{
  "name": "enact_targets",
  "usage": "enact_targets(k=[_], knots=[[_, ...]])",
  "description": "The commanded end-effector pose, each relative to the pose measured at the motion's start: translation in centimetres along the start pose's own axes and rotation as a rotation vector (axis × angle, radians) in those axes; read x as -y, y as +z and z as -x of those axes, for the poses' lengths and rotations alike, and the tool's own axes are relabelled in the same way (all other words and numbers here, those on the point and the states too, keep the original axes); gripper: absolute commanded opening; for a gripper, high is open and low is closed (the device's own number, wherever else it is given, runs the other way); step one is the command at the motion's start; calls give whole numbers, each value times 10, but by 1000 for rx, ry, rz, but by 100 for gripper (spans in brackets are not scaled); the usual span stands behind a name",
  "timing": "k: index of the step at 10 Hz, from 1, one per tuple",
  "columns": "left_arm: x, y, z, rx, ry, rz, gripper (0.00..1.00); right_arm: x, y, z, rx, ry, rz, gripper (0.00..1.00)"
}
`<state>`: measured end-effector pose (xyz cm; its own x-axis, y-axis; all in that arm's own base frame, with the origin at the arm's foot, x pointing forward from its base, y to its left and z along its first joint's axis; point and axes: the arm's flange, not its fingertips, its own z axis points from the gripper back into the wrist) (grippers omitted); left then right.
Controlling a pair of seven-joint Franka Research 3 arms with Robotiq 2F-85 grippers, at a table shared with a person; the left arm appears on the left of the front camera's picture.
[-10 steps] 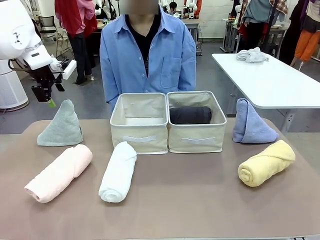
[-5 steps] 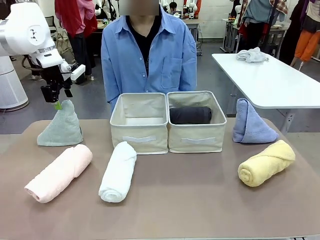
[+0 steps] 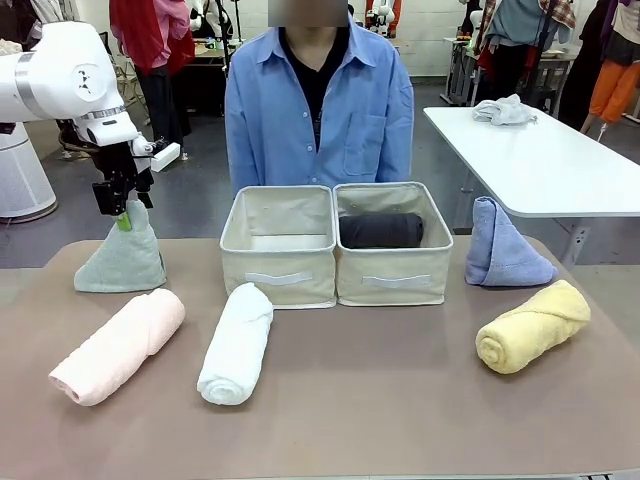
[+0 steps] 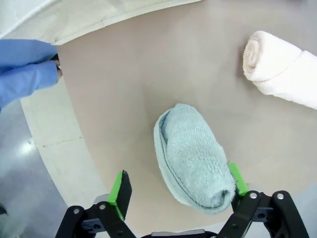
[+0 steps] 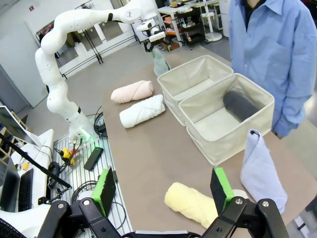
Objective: Sort the towels based on their folding style.
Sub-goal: Pick up one triangle-folded towel and place it in the left Fabric basket.
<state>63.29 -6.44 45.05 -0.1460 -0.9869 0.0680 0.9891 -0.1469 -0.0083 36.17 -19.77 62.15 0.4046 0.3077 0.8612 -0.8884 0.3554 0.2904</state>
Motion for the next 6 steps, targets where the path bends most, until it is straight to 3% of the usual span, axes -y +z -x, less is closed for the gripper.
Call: enact_targets(k=[1, 2, 3, 5, 6], knots=[[-3, 6, -2, -3, -9, -15, 41, 0, 1, 1, -6, -3, -7, 100], [-2, 7, -2, -7, -6, -13, 16, 0, 1, 1, -6, -3, -7, 100], [-2, 6, -2, -16, 2, -9, 0, 0, 1, 1, -6, -3, -7, 100], [-4, 4, -2, -30, 6, -1, 0, 0, 1, 1, -6, -3, -7, 100], [-4, 3, -2, -33, 6, 2, 6, 0, 1, 1, -6, -3, -7, 100]])
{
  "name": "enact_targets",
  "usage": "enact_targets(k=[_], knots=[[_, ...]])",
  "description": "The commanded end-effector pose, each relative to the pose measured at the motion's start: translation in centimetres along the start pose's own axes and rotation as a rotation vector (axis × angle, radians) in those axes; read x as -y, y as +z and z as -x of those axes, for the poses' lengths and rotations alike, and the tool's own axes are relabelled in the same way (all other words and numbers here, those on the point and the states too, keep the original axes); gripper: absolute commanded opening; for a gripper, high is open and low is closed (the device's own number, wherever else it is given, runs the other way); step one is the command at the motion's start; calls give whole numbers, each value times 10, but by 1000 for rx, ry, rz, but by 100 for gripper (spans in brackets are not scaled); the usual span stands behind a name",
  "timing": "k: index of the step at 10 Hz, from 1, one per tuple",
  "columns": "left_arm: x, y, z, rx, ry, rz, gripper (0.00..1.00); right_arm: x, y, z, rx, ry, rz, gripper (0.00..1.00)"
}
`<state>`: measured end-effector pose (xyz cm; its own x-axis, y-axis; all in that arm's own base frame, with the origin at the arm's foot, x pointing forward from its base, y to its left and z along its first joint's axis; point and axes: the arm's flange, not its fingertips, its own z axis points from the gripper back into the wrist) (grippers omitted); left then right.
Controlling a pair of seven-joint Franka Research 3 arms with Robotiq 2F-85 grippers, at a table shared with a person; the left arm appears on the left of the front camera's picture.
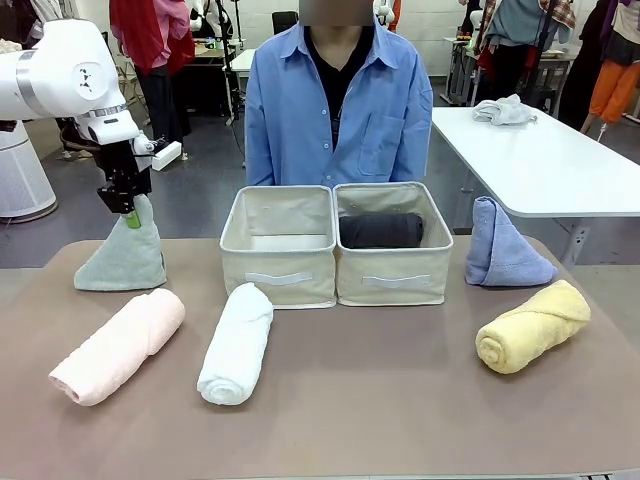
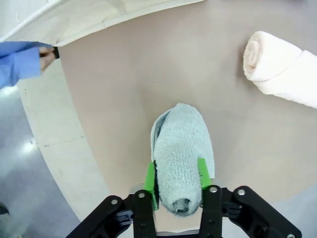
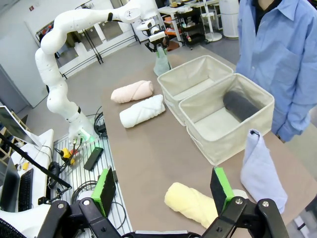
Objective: Sort the towels based on their folding style.
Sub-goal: Pick up one triangle-folded towel and place it in the left Fabric basket.
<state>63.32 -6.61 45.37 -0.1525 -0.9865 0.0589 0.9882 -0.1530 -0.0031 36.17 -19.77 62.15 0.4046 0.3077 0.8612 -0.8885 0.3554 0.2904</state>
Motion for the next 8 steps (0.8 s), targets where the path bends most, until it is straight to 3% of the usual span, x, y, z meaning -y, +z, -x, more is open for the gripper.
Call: enact_targets(k=[1, 5, 8], knots=[[-3, 0, 0, -25, 13, 6, 0, 0, 1, 1, -6, -3, -7, 100], [20, 23, -9, -93, 104, -14, 0, 0, 1, 1, -6, -3, -7, 100], [104, 121, -42, -79, 236, -159, 0, 0, 1, 1, -6, -3, -7, 100]])
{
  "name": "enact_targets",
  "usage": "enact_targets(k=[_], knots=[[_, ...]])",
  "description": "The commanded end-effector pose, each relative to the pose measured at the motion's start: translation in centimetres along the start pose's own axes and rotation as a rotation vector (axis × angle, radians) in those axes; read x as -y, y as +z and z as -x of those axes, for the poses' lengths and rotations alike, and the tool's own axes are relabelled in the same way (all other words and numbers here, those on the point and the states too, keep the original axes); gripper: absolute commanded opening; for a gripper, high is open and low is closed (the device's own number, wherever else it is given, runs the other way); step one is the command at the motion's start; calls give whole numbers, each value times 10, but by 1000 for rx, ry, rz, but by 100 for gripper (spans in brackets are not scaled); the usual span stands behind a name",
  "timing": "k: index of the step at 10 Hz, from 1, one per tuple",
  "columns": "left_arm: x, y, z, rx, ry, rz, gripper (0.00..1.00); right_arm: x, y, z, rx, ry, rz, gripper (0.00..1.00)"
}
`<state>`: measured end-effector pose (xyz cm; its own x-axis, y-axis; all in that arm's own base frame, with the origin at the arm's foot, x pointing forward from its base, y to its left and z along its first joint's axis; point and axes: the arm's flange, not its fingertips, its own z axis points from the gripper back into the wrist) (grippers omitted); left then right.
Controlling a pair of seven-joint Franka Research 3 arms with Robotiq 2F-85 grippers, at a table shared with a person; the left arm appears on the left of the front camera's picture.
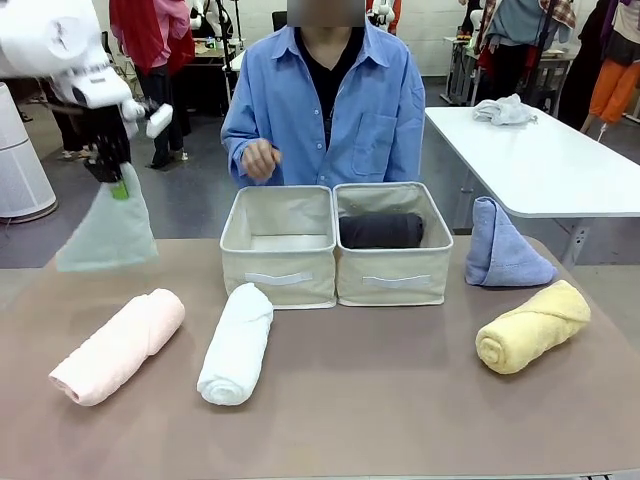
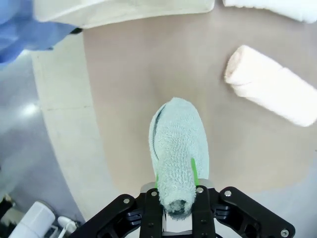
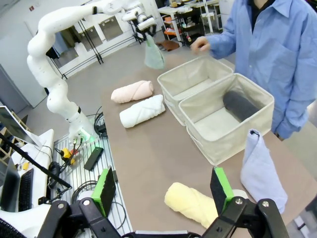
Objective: Sort the towels based on their folding style.
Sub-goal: Pick up one triangle-folded towel and place it in the left Fabric basket.
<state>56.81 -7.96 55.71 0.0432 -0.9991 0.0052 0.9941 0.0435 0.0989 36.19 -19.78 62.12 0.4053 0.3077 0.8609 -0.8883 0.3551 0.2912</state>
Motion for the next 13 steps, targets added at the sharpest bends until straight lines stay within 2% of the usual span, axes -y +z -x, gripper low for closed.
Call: enact_targets(k=[1, 3, 4, 5, 6, 7, 8, 10, 13], knots=[[56, 45, -4, -16, 58, -98, 0, -1, 1, 1, -6, -2, -6, 100], [64, 48, 1, 27, 92, -37, 0, -1, 1, 1, -6, -2, -6, 100], [70, 43, 11, 4, 67, -22, 0, -1, 1, 1, -6, -2, -6, 100], [89, 42, 49, -95, 66, -36, 0, -1, 1, 1, -6, -2, -6, 100], [135, 45, 125, -145, 99, -143, 0, -1, 1, 1, -6, -2, -6, 100], [173, 42, 185, -74, 169, -175, 0, -1, 1, 1, -6, -2, -6, 100], [192, 36, 223, -24, 258, -193, 0, -1, 1, 1, -6, -2, -6, 100], [213, 28, 255, 8, 338, -192, 0, -1, 1, 1, -6, -2, -6, 100], [217, 28, 272, 14, 376, -197, 0, -1, 1, 1, -6, -2, -6, 100]])
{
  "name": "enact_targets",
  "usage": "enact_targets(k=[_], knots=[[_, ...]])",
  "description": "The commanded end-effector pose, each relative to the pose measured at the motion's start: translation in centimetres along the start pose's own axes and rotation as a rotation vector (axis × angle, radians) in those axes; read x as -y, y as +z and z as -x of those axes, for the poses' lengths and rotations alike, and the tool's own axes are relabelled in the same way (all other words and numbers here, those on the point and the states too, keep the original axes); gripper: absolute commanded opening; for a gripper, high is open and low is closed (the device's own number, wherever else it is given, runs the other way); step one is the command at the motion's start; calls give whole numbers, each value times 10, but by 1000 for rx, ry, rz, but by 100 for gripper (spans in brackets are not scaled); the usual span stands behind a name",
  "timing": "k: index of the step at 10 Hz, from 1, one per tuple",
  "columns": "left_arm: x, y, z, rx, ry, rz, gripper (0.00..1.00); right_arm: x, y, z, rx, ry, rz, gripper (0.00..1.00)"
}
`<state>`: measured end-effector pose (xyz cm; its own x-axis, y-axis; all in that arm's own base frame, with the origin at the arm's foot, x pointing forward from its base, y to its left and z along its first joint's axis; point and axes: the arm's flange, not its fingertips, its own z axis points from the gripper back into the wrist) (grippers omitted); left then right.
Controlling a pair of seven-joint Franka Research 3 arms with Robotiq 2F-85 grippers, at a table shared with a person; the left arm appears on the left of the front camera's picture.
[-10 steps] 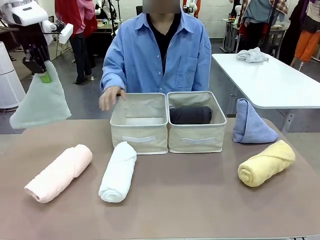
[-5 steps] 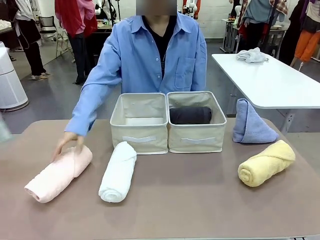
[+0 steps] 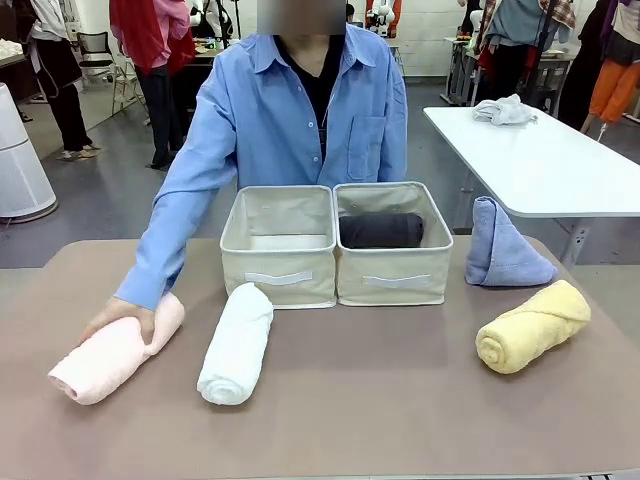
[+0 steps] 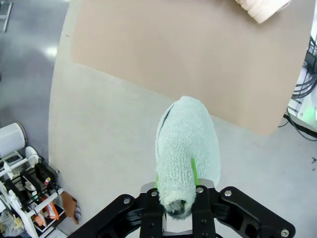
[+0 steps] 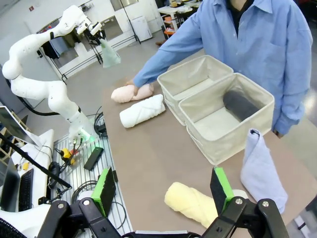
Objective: Sort the towels based on their folding style.
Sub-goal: Pick up one triangle-folded towel and place it in the left Fabric basket.
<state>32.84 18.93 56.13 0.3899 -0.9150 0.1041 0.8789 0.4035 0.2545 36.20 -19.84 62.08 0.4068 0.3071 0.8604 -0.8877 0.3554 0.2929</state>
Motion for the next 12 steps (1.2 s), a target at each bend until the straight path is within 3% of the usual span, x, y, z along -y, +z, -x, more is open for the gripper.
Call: enact_targets(k=[1, 4, 6, 10, 12], knots=[[-5, -4, -7, -17, 0, -21, 0, -1, 1, 0, -6, 0, -6, 100], [-12, -5, -16, -21, -29, -26, 0, -1, 1, 0, -6, 0, -6, 100], [-16, 0, -42, 14, -90, -31, 0, -1, 1, 0, -6, 0, -6, 100], [-37, 30, -175, 97, -301, -15, 0, -1, 1, 0, -6, 0, -6, 100], [-60, 8, -247, 137, -364, 65, 0, -1, 1, 0, -6, 0, -6, 100]])
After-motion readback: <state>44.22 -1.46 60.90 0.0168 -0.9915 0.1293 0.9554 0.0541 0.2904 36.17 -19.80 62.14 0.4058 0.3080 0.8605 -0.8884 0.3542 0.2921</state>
